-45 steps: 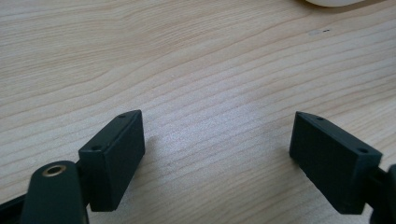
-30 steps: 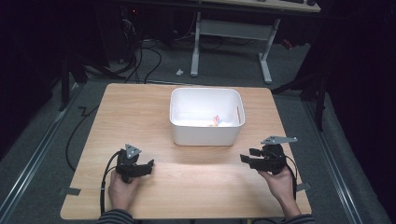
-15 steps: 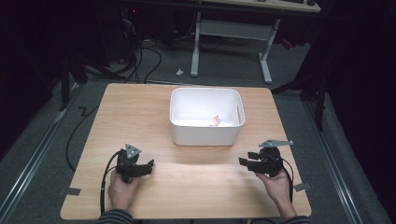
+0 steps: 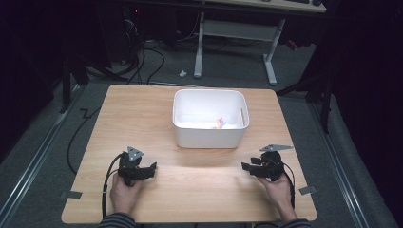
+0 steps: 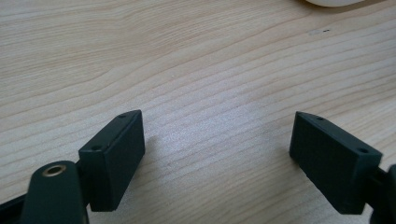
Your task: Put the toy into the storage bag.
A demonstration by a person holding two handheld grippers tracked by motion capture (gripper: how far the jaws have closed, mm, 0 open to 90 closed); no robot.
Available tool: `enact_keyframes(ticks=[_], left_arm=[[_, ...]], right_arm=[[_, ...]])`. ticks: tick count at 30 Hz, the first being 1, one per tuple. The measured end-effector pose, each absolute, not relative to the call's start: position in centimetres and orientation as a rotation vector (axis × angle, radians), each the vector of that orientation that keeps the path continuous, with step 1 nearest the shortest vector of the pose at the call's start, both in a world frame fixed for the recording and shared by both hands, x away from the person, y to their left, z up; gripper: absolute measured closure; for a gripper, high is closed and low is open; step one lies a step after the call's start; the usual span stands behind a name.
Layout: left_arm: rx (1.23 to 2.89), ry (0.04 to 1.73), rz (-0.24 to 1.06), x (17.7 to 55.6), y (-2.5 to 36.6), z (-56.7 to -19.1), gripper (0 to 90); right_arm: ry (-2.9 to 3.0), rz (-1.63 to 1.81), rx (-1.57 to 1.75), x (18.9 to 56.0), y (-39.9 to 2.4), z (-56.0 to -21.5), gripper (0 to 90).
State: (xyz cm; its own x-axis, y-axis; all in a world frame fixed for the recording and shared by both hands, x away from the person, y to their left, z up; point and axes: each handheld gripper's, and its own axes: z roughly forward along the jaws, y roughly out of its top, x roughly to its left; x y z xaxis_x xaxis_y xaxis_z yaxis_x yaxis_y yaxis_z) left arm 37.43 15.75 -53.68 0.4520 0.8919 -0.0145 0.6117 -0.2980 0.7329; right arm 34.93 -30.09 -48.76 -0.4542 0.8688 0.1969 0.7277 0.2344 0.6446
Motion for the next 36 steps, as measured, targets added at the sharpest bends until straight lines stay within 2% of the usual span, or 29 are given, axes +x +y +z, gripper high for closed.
enact_keyframes(ticks=[26, 31, 36], left_arm=[[2.025, 1.253, 0.529, 37.4, 15.7, -53.7, 18.5], [2.025, 1.253, 0.529, 37.4, 15.7, -53.7, 18.5], [2.025, 1.253, 0.53, 37.4, 15.7, -53.7, 18.5]], right_arm=[[2.265, 0.972, 1.473, 35.6, -28.9, -52.0, 45.5], [2.192, 0.928, 1.3, 34.8, -27.9, -53.1, 40.1], [2.188, 0.929, 1.31, 34.8, -27.8, -53.1, 38.6]])
